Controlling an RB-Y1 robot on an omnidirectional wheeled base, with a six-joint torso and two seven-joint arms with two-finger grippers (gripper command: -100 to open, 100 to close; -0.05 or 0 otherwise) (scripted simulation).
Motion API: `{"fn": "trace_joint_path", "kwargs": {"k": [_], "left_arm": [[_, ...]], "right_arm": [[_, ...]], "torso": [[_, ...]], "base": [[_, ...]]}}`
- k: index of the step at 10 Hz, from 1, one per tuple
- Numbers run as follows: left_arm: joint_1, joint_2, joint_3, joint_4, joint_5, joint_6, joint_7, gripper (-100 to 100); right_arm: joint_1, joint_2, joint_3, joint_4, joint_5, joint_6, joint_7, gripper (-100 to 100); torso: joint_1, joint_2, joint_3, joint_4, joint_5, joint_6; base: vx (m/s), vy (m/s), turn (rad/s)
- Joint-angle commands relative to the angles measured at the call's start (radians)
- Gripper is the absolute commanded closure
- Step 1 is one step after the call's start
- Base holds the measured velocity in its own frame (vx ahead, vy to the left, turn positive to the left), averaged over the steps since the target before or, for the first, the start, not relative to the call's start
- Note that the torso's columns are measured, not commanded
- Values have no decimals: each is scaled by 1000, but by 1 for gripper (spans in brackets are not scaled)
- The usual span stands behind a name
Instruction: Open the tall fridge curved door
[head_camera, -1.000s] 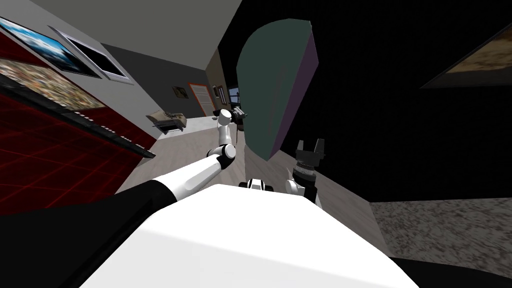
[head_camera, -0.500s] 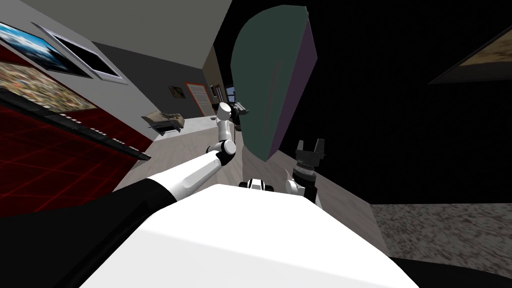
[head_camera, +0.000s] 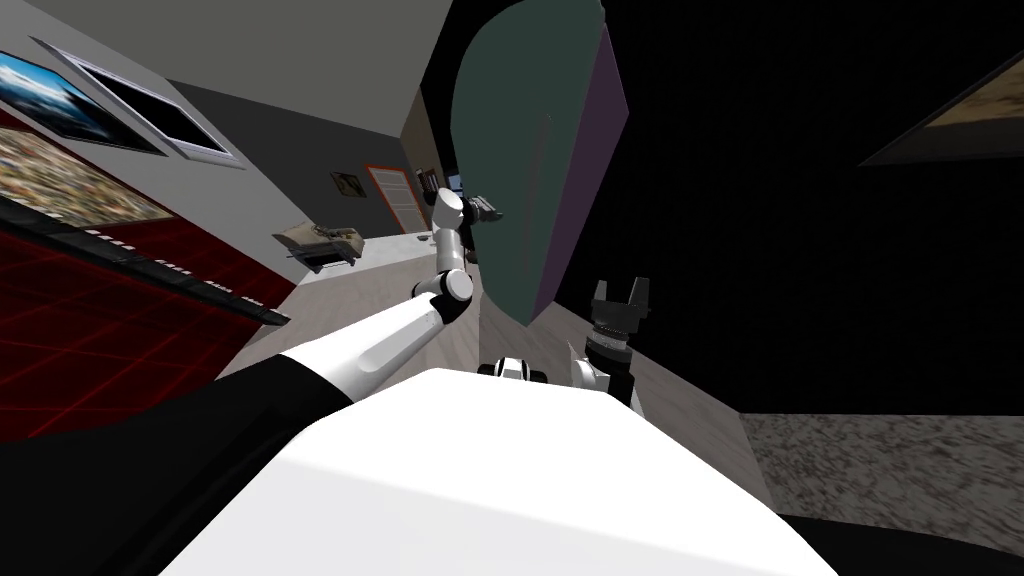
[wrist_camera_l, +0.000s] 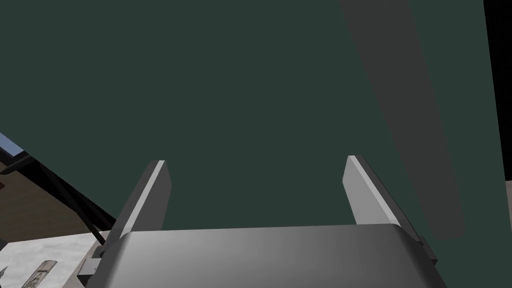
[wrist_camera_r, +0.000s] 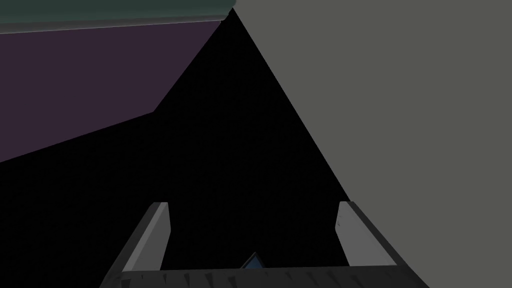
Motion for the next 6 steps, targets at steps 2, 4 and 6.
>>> {"fn": "trace_joint_path", "kwargs": {"k": [2, 4, 6], "left_arm": [[-70, 21, 16, 17, -41, 65, 77, -100], [-109, 30, 25, 31, -62, 96, 117, -100], [-151, 40, 34, 48, -87, 129, 160, -100]], "right_arm": [[0, 0, 0, 0, 0, 0, 0, 0], [0, 0, 0, 0, 0, 0, 0, 0], [0, 0, 0, 0, 0, 0, 0, 0]], "torso": [[-2, 1, 1, 0, 0, 0], [-2, -1, -1, 0, -1, 0], [-2, 0, 0, 0, -1, 0]], "base": [[88, -92, -16], [92, -96, -15], [101, -106, -18]]}}
